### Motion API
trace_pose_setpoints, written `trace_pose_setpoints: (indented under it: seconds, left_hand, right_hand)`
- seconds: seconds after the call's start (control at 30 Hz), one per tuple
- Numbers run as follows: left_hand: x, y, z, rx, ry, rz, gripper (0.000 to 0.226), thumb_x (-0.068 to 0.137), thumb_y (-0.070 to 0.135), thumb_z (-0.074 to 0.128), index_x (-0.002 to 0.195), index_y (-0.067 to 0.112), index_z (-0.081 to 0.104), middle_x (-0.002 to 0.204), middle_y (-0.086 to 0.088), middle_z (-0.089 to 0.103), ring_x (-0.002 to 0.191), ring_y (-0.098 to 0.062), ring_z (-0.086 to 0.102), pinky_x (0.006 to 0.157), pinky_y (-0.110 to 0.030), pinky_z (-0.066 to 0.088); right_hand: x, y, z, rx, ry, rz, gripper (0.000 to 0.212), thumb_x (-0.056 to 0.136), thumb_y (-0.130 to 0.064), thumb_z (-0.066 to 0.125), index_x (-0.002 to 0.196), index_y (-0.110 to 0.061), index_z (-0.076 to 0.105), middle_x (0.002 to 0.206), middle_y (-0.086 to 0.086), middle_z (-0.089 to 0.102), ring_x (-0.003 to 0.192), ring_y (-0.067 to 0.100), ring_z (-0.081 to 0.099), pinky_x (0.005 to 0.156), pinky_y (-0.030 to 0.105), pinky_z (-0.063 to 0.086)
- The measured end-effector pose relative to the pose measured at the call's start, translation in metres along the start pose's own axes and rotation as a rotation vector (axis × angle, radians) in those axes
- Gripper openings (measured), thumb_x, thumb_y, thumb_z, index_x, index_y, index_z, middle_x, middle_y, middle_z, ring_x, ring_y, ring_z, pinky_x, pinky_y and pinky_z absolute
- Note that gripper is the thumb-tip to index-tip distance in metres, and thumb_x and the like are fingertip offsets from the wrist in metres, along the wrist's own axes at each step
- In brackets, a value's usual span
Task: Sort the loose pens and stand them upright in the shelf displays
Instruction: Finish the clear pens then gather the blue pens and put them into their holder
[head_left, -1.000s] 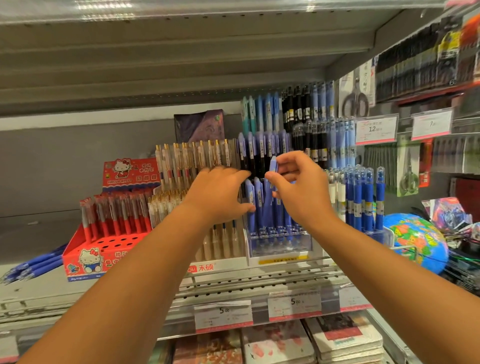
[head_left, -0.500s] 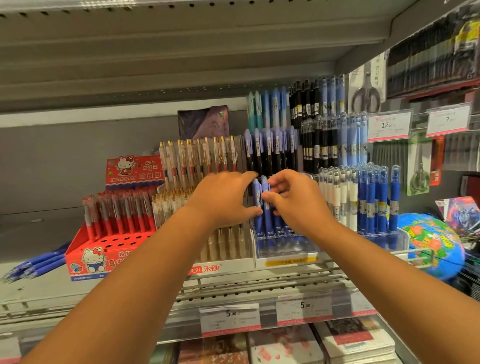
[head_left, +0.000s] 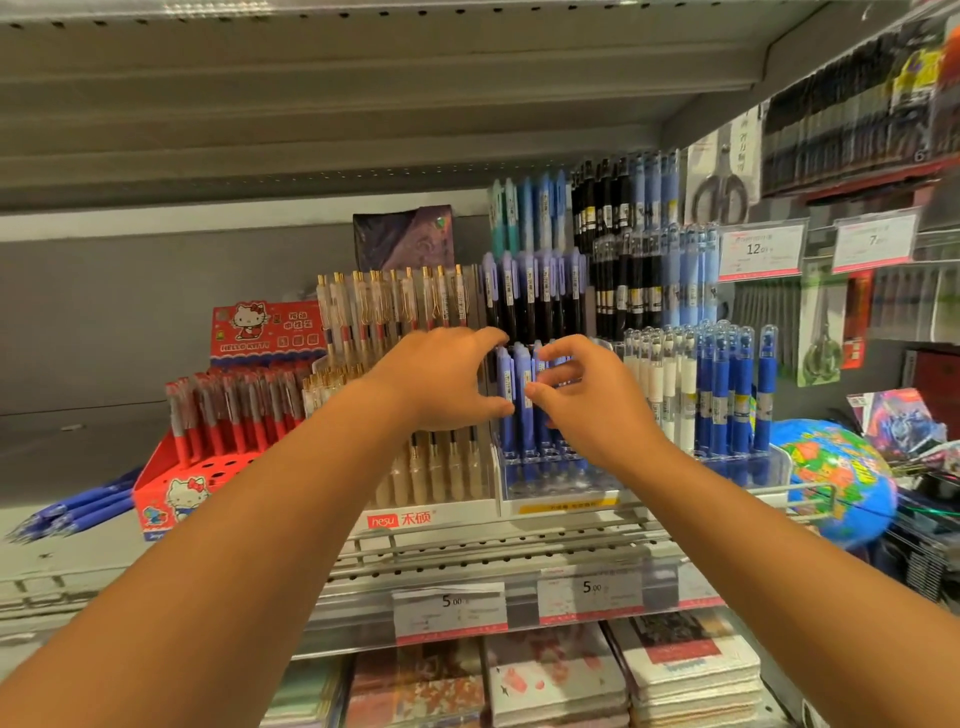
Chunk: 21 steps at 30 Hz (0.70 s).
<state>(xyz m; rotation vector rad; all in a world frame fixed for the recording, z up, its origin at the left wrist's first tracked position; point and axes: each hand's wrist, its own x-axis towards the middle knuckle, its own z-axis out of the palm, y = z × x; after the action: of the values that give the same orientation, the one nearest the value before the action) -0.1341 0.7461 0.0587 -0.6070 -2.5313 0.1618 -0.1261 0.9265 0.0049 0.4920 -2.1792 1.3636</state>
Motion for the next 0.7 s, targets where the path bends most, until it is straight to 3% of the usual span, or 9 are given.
trace_pose_setpoints:
  seconds: [0.17,0.27,0.4,0.57,0.7]
  left_hand:
    - [-0.038,-0.002,-0.006,-0.172,0.197,-0.054,0.06,0.088,0.048,0.063,0.141,0.024,0.045,0.139,0.003,0.049,0.126,-0.016,0.046,0.106,-0.038,0.04]
    - [-0.078,-0.01,-0.011,-0.267,0.282,-0.072,0.044,0.09,0.042,0.062,0.13,0.026,0.054,0.127,0.011,0.054,0.117,-0.006,0.048,0.099,-0.025,0.039]
    - [-0.14,-0.033,-0.014,-0.355,0.242,-0.194,0.042,0.091,0.042,0.061,0.131,0.034,0.052,0.125,0.025,0.048,0.114,0.009,0.042,0.091,-0.008,0.03]
    - [-0.216,-0.081,-0.008,-0.397,0.142,-0.402,0.05,0.09,0.046,0.062,0.138,0.032,0.052,0.135,0.018,0.052,0.118,0.002,0.045,0.094,-0.022,0.037]
    - [-0.269,-0.129,-0.013,-0.461,0.123,-0.521,0.046,0.089,0.041,0.067,0.134,0.037,0.055,0.131,0.019,0.056,0.114,0.005,0.05,0.091,-0.017,0.043]
  right_hand:
    - [-0.021,-0.007,0.003,0.046,0.039,-0.078,0.015,0.091,-0.022,0.067,0.103,-0.024,0.059,0.092,-0.009,0.063,0.081,0.003,0.061,0.067,0.011,0.045]
    - [-0.032,-0.02,0.013,0.192,-0.159,-0.067,0.011,0.089,-0.018,0.069,0.097,-0.024,0.064,0.086,-0.004,0.067,0.08,0.011,0.064,0.071,0.019,0.052]
    - [-0.044,-0.037,0.04,0.231,-0.351,-0.068,0.014,0.088,-0.023,0.071,0.101,-0.025,0.067,0.092,-0.005,0.07,0.086,0.008,0.067,0.081,0.023,0.055]
    - [-0.055,-0.068,0.095,0.265,-0.475,-0.064,0.016,0.09,-0.018,0.069,0.101,-0.03,0.066,0.1,0.001,0.07,0.09,0.011,0.067,0.075,0.023,0.058]
    - [-0.063,-0.1,0.152,0.252,-0.537,-0.093,0.022,0.087,-0.02,0.072,0.104,-0.032,0.064,0.101,-0.002,0.071,0.095,0.009,0.068,0.085,0.027,0.057]
